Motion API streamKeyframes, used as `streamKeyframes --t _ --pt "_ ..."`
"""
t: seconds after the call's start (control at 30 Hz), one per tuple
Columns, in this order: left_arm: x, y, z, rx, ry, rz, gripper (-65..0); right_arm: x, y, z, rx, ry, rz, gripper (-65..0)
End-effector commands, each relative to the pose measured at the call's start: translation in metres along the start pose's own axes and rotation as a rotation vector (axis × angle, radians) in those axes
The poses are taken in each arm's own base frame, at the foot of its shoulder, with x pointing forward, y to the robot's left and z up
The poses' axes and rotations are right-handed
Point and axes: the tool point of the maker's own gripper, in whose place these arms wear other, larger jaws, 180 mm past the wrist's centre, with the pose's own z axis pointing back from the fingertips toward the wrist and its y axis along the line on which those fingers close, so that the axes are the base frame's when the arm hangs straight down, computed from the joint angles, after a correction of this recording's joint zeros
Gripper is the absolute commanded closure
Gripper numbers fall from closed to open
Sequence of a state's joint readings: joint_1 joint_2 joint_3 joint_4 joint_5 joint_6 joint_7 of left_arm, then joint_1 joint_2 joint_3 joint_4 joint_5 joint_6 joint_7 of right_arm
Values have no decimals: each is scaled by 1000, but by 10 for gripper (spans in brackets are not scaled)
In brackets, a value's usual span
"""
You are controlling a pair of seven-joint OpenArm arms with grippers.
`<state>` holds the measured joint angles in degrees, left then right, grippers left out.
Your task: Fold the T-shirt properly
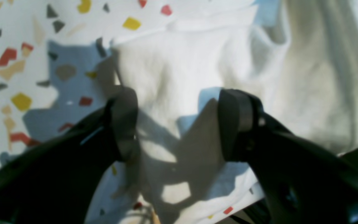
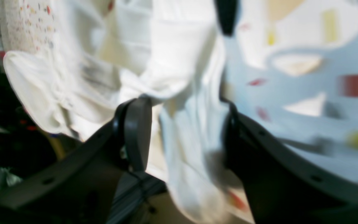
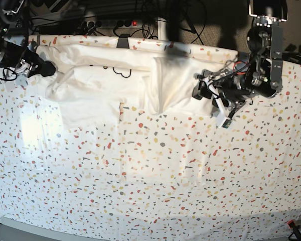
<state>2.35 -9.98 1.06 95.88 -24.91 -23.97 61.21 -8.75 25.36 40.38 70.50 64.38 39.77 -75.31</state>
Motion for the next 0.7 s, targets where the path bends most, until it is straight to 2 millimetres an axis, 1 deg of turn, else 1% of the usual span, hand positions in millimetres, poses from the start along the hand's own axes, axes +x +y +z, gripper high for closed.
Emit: streamKeyframes --t 0.0,0.03,0.1,0.13,0.23,0.37,0.5,0.57,0.67 --pt "7 -1 4 0 -38 -8 -397 7 3 2 1 -6 28 -261" --pt "2 -2 3 -2 -37 -2 -397 5 6 -3 11 -3 29 -203" --pt "-7 -5 2 -7 -47 13 -397 7 11 -9 24 -18 32 -41" --pt "-9 -6 2 -4 -55 15 -397 8 12 -11 27 -26 36 0" --pt "-14 -3 2 21 -69 14 -397 13 15 -14 35 -44 43 0" --pt "-4 -1 2 36 -108 34 -397 27 20 -12 44 -68 61 0" --pt "0 -5 -3 46 -111 39 -397 44 30 -14 66 -66 92 0" --pt "2 -9 -6 50 -119 41 -397 54 37 -15 76 -66 113 0" --pt "9 -15 -10 60 -145 37 -397 76 45 -12 88 -107 141 0"
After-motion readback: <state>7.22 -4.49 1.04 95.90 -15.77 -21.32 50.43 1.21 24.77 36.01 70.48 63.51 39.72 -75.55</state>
